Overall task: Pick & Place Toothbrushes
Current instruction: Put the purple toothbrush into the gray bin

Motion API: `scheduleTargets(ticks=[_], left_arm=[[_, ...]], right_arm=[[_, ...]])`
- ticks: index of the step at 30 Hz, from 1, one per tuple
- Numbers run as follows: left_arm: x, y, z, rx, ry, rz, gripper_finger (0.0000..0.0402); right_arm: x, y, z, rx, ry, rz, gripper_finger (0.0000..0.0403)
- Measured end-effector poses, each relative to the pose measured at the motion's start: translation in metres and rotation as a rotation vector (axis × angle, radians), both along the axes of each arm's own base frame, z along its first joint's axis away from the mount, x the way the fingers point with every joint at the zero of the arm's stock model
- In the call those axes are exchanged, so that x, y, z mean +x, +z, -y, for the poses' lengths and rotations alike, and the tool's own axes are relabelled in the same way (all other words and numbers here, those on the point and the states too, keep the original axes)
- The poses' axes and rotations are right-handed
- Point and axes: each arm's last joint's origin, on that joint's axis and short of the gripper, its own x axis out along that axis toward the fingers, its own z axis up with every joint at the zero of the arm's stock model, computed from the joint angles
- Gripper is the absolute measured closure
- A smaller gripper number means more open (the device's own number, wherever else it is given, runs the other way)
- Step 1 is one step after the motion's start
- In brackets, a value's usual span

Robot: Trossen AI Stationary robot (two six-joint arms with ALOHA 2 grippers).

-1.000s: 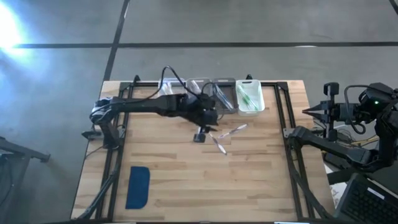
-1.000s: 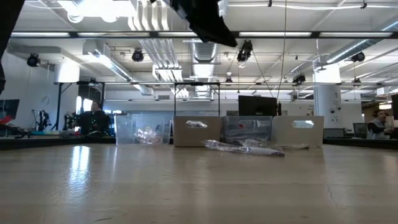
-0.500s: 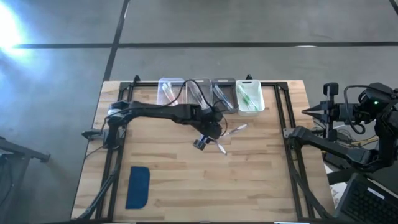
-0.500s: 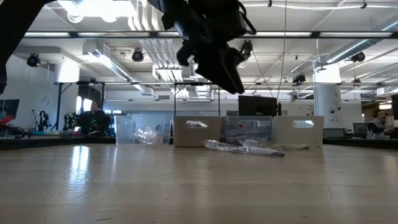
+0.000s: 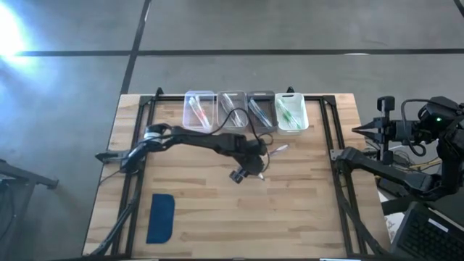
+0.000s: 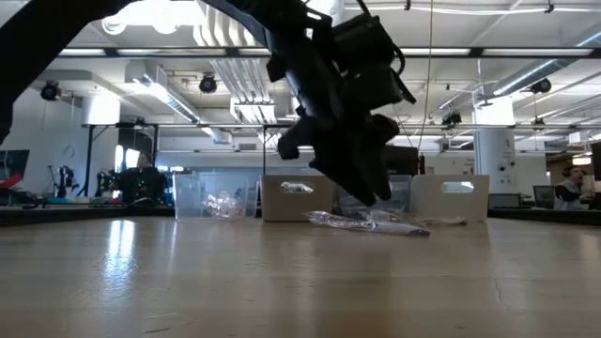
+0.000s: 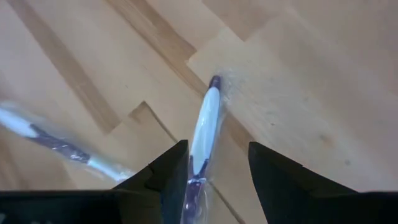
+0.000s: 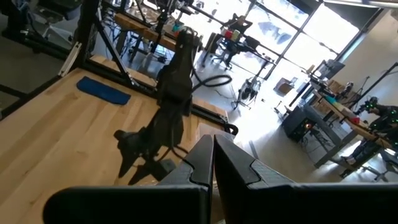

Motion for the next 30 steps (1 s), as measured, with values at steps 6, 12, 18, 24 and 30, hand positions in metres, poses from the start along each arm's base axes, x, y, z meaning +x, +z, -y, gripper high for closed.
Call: scheduleTargets(ticks=[6, 12, 18, 24, 30], left_arm=[[0.008, -0.024, 0.000, 0.007, -0.003, -0.020, 0.0229], [0.012, -0.039, 0.000, -0.004, 0.007, -0.050, 0.0229], [0.011, -0.041, 0.000, -0.006, 0.006, -0.059, 0.0238], [0.009, -0.041, 0.000, 0.010, -0.024, -0.073, 0.0285], [0.007, -0.040, 0.000, 0.023, -0.045, -0.100, 0.0350]], right_arm=[[0.000, 0.000, 0.000, 0.000, -0.001, 0.000, 0.0394], [0.000, 0.000, 0.000, 0.000, 0.000, 0.000, 0.0394], [0.000, 0.000, 0.000, 0.000, 0.000, 0.000, 0.0394], [0.000, 0.000, 0.000, 0.000, 0.000, 0.000, 0.0394], [0.000, 0.000, 0.000, 0.000, -0.001, 0.000, 0.0394]])
